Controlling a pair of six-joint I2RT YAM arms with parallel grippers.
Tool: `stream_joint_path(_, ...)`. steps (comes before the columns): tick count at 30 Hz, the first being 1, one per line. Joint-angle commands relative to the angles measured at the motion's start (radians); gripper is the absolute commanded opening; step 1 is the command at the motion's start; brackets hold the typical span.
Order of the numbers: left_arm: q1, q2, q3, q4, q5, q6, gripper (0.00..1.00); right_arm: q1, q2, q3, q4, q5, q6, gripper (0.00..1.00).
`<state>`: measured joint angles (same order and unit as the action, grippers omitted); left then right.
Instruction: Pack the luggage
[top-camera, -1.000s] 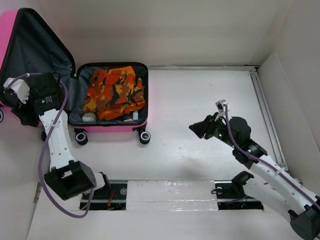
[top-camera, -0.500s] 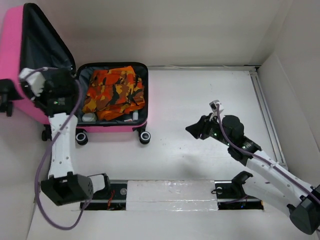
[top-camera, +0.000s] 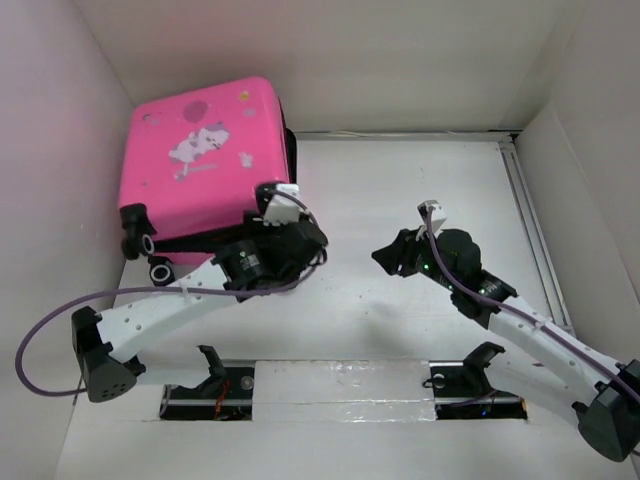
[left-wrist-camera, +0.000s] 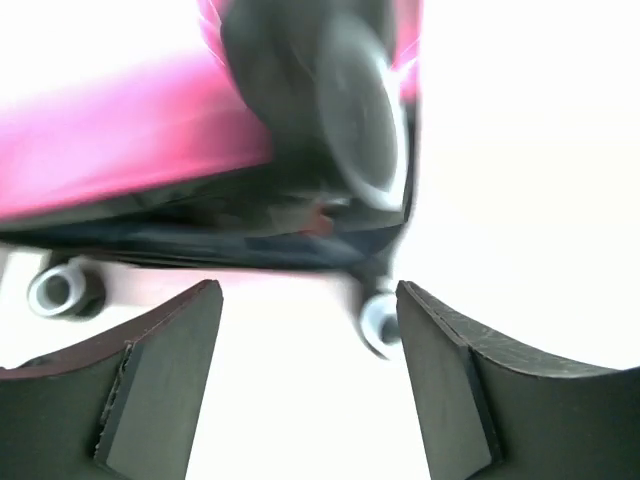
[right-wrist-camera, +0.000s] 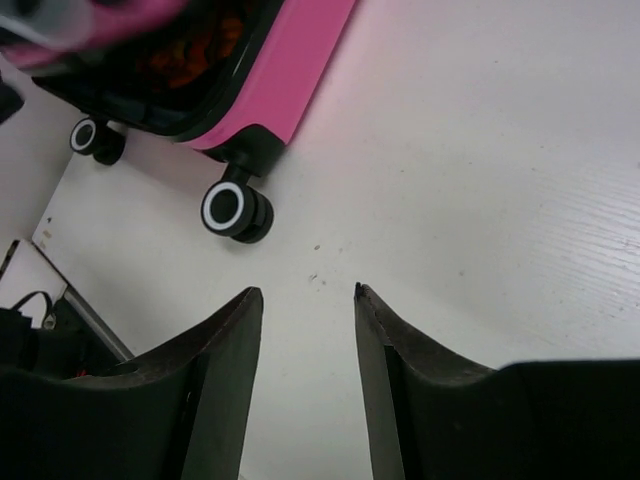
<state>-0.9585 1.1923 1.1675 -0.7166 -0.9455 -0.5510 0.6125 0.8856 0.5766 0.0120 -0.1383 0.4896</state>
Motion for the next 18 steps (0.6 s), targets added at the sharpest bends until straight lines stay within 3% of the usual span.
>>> stream_joint_path(1, -0.194, -0.004, 0.084, -0.010, -0.065, -0.018, 0.67, 0.010, 0.000, 0.048, 0.016, 0.091, 0.003, 0.48)
stream_joint_path(4, -0.214, 0.019, 0.188, -0.008, -0.113, -0.035, 0.67, 0.010, 0.009, 0.057, 0.016, 0.100, 0.003, 0.48)
stream_joint_path(6, -0.214, 0.004, 0.179, 0.172, -0.122, 0.095, 0.65, 0.020, 0.032, 0.068, 0.016, 0.100, 0.014, 0.46)
stream_joint_path(8, -0.130, 0.004, 0.193, 0.238, -0.139, 0.109, 0.69, 0.020, 0.044, 0.068, 0.016, 0.109, 0.026, 0.40)
stream_joint_path(9, -0.067, 0.004, 0.204, 0.291, -0.110, 0.109, 0.69, 0.020, 0.044, 0.068, 0.025, 0.109, 0.026, 0.31)
stream_joint_path(10, 0.005, 0.004, 0.213, 0.324, -0.075, 0.109, 0.69, 0.020, 0.071, 0.068, 0.025, 0.118, 0.036, 0.14)
stream_joint_path(11, 0.089, 0.004, 0.213, 0.360, 0.053, 0.100, 0.67, 0.020, 0.085, 0.081, 0.035, 0.118, 0.037, 0.07)
stream_joint_path(12, 0.282, 0.030, 0.213, 0.396, 0.150, 0.100, 0.67, 0.029, 0.101, 0.106, 0.036, 0.118, 0.037, 0.01)
stream_joint_path(14, 0.488, 0.073, 0.263, 0.443, 0.349, 0.035, 0.63, 0.029, 0.157, 0.138, 0.036, 0.128, 0.037, 0.00)
stream_joint_path(15, 0.665, 0.134, 0.283, 0.456, 0.516, 0.017, 0.63, 0.039, 0.179, 0.156, 0.036, 0.137, 0.037, 0.00)
stream_joint_path(18, 0.902, 0.302, 0.433, 0.453, 0.625, -0.016, 0.62, 0.049, 0.277, 0.230, 0.055, 0.152, 0.027, 0.00)
